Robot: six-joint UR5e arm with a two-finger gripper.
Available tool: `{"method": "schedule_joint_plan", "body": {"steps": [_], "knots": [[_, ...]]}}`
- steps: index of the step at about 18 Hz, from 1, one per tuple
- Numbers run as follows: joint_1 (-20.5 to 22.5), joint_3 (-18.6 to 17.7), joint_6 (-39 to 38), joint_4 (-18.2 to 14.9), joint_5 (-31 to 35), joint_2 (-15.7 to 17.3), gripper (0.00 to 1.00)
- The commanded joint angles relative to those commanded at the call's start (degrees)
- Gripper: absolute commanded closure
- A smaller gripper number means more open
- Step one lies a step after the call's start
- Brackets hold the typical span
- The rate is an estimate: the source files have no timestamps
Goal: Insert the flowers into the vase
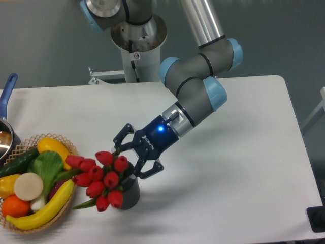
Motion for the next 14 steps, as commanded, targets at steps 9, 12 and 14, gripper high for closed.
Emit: {"method": "schedule_joint_plan", "body": {"steps": [9,12,14], "knots": [[5.3,-4.6,-0.3,-0.2,0.7,8.9,0.0],[8.8,-5.4,0.0,-0.3,3.5,11.9,0.0],[11.1,-4.6,0.0,-0.2,6.1,12.2,0.0]]}}
